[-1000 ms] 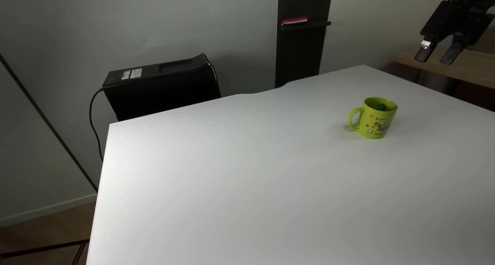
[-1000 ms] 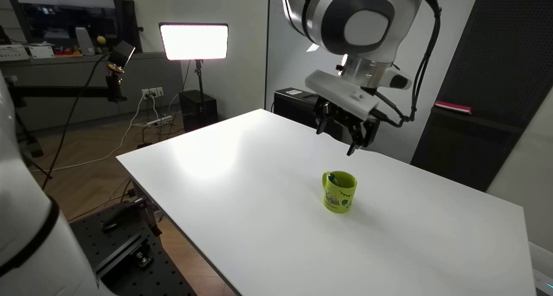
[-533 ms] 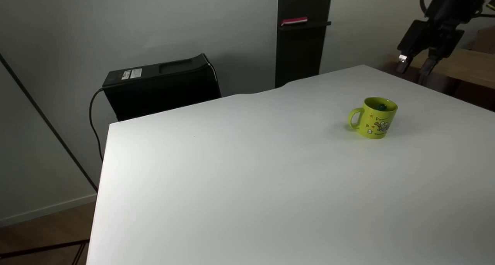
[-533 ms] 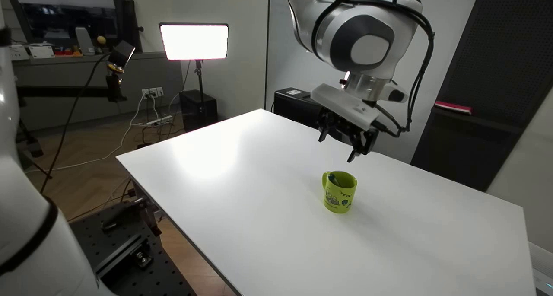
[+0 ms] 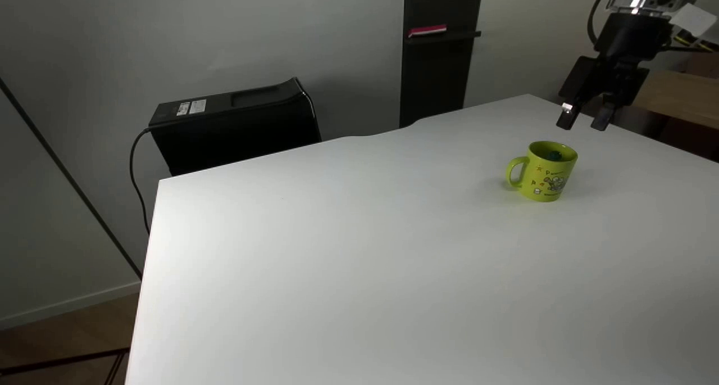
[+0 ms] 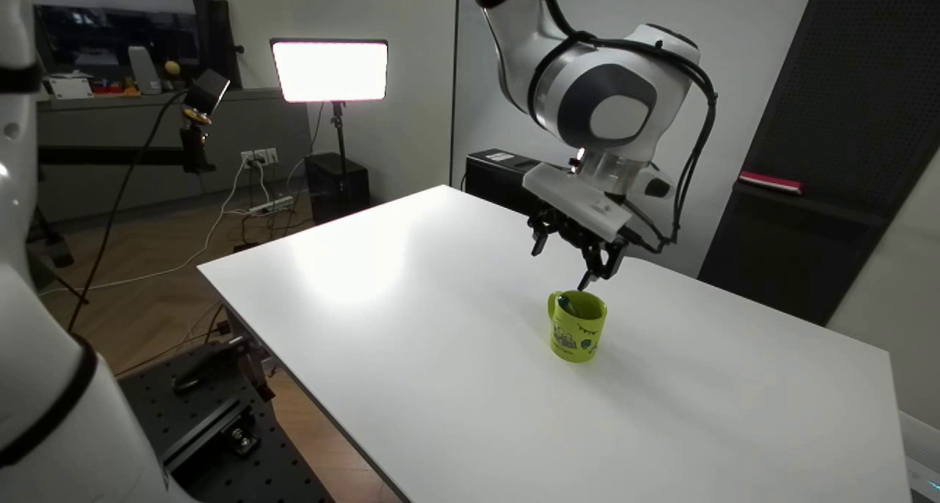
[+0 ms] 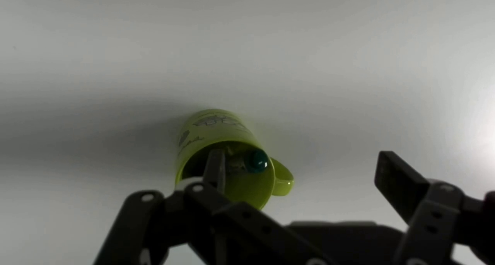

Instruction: Put the marker in the mug on the table

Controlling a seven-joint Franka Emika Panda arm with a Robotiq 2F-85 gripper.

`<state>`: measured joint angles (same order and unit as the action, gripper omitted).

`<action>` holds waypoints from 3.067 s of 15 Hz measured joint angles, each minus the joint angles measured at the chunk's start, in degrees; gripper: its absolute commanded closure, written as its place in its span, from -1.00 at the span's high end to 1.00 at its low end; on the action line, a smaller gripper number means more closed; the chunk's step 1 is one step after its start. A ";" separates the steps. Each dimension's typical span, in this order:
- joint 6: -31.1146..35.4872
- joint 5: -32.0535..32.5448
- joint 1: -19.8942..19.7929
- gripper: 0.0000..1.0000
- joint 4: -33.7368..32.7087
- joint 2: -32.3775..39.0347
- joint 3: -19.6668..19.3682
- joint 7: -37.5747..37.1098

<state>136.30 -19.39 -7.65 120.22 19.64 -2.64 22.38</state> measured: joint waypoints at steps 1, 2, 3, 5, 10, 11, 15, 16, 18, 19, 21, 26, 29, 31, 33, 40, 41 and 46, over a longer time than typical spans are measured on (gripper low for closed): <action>0.00 0.00 -0.12 1.00 -0.19 0.51 0.21 -0.06; 0.00 -0.02 -0.31 1.00 -0.29 0.90 0.49 -0.08; 0.00 -0.02 -0.50 1.00 -0.31 1.14 0.74 -0.08; 0.00 -0.04 -0.63 1.00 -0.34 1.21 0.90 -0.09; -0.01 -0.05 -0.68 1.00 -0.43 1.21 0.93 -0.09; -0.01 -0.05 -0.68 1.00 -0.43 1.21 0.93 -0.09; -0.01 -0.05 -0.69 1.00 -0.43 1.21 0.93 -0.09; 0.00 0.11 -0.70 1.00 -0.38 1.21 0.97 0.01; 0.09 1.19 -0.66 1.00 -0.22 1.33 1.04 -0.02; 0.35 2.11 -0.56 1.00 -0.17 1.49 1.05 -0.13; 1.03 4.16 -0.28 1.00 -0.15 2.11 1.12 -0.54; 3.87 9.25 0.74 1.00 -0.09 4.09 1.37 -2.38; 5.31 11.10 1.27 1.00 0.05 4.95 1.49 -2.60; 6.25 11.96 1.45 1.00 0.07 5.49 1.69 -2.67; 6.97 12.81 1.58 1.00 0.07 6.04 1.78 -2.96; 9.37 14.53 1.62 1.00 0.06 7.40 1.82 -3.30; 9.53 14.87 1.62 1.00 0.06 7.41 1.81 -3.37; 10.91 15.81 1.62 1.00 -0.24 7.41 1.81 -3.70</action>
<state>147.20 -3.58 -6.03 119.98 27.05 -0.83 18.68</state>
